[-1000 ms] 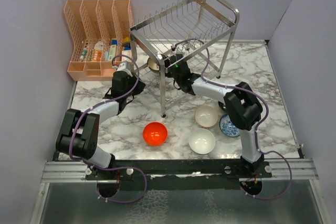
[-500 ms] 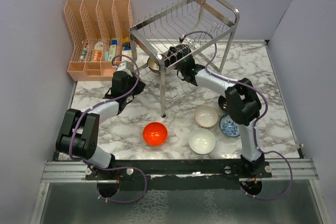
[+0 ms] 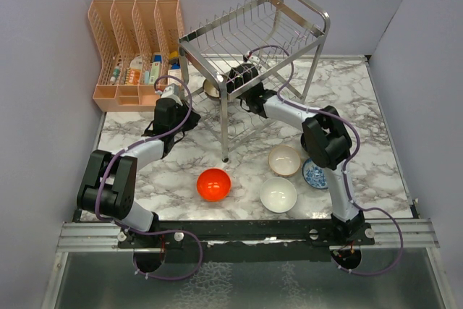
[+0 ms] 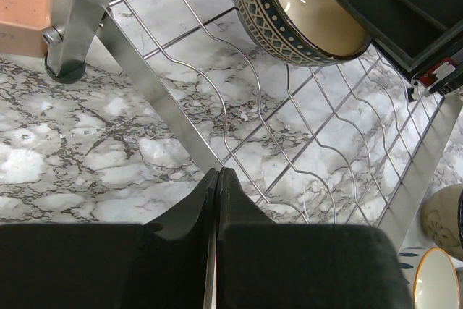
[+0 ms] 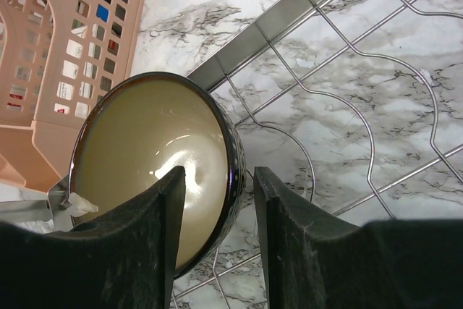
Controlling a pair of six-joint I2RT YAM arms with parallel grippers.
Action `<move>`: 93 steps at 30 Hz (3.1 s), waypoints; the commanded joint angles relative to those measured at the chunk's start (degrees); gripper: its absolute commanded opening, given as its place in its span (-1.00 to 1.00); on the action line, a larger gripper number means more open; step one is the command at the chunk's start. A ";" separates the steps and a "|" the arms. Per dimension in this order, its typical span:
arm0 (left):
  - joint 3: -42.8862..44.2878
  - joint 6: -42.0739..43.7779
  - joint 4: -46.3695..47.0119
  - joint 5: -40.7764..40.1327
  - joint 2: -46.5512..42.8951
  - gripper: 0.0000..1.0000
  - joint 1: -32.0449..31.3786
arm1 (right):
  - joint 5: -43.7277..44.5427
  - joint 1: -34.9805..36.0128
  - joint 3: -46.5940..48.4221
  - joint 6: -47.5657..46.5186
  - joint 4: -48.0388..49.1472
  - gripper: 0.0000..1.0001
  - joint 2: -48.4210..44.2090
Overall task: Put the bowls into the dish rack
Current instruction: Adjust the bowl in the dish rack.
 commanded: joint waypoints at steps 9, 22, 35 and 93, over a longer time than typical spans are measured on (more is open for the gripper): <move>-0.32 0.87 1.88 -0.40 -0.85 -1.00 -0.27 | 1.30 0.06 0.28 -1.62 2.18 -0.61 1.81; -0.02 0.69 2.15 -0.32 -0.59 -1.00 -0.28 | 13.07 3.98 -12.57 -15.24 24.26 -0.98 -5.05; 0.75 0.82 2.29 -0.07 0.47 -1.00 -0.28 | 29.31 12.42 -14.10 -62.18 66.32 -0.98 1.34; 1.57 1.54 1.00 0.30 0.12 -1.00 -0.22 | 0.98 13.77 -15.26 -100.12 59.82 -0.87 4.80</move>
